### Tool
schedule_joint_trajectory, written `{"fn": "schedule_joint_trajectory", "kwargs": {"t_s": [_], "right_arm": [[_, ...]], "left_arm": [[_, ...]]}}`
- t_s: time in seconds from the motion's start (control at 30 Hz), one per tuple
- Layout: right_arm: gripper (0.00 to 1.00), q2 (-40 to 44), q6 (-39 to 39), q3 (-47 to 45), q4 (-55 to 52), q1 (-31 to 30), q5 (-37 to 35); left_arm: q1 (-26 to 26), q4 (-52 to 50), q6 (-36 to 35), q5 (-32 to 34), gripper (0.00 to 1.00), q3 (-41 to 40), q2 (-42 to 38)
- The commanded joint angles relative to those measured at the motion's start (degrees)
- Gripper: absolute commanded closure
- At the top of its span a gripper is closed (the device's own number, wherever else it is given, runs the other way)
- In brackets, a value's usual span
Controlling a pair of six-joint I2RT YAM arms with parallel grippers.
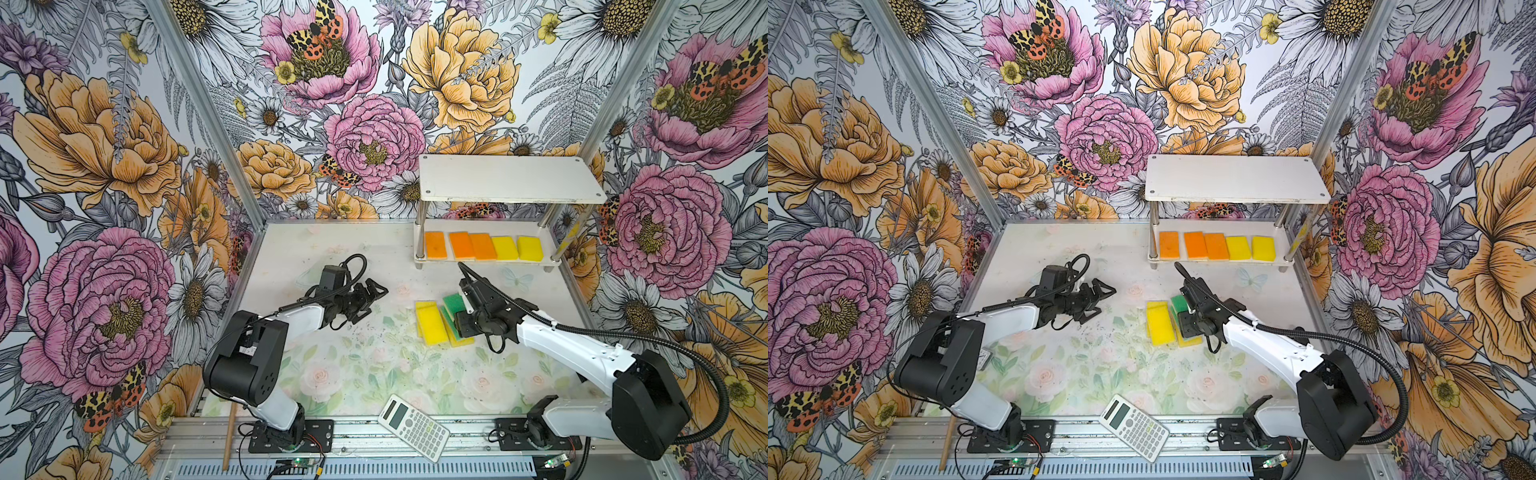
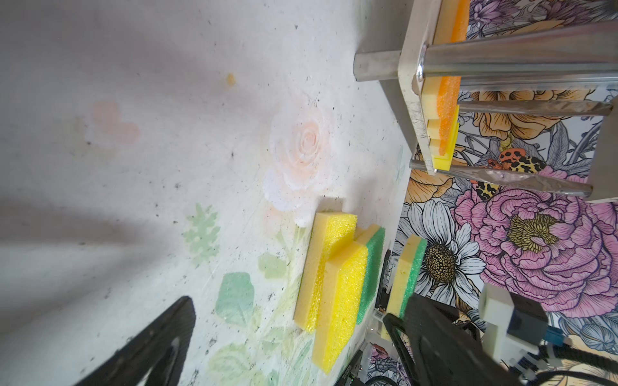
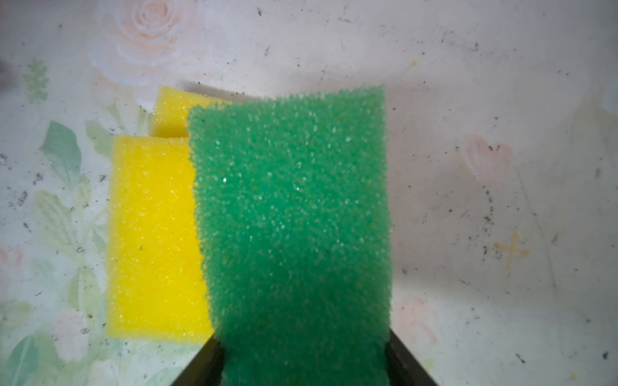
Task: Arrange cleaning sponges on a shelf
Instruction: Pick up a cleaning sponge from several cleaning sponges, then place the cleaning sponge at the shelf.
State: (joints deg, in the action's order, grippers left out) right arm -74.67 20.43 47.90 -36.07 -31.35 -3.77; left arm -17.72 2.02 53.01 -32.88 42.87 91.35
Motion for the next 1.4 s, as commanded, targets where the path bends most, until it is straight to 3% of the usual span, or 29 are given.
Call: {"fn": "schedule_joint_trajectory", "kwargs": {"t_s": [0.0,0.37,0.57,1.0,1.37], "right_arm": [[0.40,2.08,-1.88,4.36,-2.15,1.23,1.87],[0.41,4.27,-7.39,18.02,-12.25,6.65,2.55],[0.38,3.93,-10.76,29.04,-18.19,10.83,-0.49],[0.37,-4.29,-17.15,53.69,-22.85,23.12,-2.83],[0.38,-12.68,-19.08,67.68,-23.39,36.32,3.97]], "left_arm": [[0.02,1.69,-0.46,-1.06,0.01,1.60,-0.03],[1.10,1.83,-0.96,-2.23,0.01,1.94,-0.10],[2.15,2.51,-0.96,-3.59,0.01,2.05,0.09],[2.87,4.06,0.16,-5.16,0.01,0.97,-5.48],[2.97,4.09,0.16,-6.23,0.01,1.69,-6.14]]}}
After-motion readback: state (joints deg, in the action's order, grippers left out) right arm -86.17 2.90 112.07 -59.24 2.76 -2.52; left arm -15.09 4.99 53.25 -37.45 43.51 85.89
